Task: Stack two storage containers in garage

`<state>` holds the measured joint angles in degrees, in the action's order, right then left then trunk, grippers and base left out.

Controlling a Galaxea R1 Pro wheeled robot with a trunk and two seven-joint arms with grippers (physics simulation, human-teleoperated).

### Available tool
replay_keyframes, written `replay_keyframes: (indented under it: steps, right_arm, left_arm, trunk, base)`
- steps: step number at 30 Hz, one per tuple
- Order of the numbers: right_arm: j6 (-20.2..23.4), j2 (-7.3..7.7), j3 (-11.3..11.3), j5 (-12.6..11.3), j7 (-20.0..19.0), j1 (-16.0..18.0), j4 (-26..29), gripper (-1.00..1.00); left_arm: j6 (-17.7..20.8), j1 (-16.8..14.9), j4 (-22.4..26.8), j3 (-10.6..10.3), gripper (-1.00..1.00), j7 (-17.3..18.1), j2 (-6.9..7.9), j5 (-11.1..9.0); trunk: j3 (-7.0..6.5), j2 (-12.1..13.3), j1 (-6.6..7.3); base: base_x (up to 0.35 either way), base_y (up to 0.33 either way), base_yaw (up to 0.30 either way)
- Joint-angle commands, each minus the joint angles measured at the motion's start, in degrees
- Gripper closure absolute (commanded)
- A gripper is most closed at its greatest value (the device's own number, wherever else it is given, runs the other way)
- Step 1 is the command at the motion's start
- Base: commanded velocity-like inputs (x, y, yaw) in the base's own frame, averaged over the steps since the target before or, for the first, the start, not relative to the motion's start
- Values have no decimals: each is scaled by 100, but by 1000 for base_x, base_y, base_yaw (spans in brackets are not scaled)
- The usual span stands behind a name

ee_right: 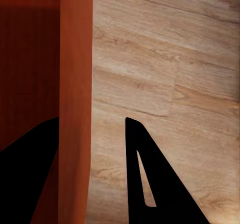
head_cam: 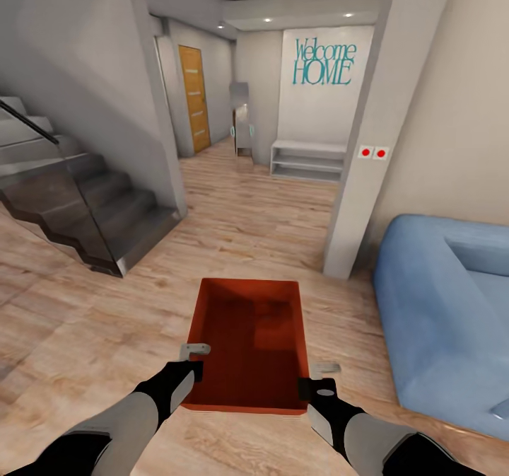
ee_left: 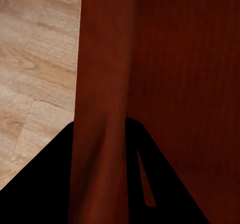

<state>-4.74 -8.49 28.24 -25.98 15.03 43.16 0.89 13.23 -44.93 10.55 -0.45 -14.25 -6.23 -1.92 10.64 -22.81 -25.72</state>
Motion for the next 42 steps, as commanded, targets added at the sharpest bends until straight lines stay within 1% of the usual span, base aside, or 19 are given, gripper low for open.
replay_keyframes:
  steps: [1, 42]
  right_arm:
    - [-62, -3, -30, 14, 18, 8, 69, 100]
    - [-62, -3, -30, 14, 18, 8, 69, 100]
  left_arm:
    - [39, 2, -6, -25, 100, -34, -1, -37]
    - [39, 2, -3, -24, 100, -34, 1, -36]
  trunk:
    - [11, -11, -6]
    - [11, -11, -6]
  base:
    - [323, 0, 0]
    - [323, 0, 0]
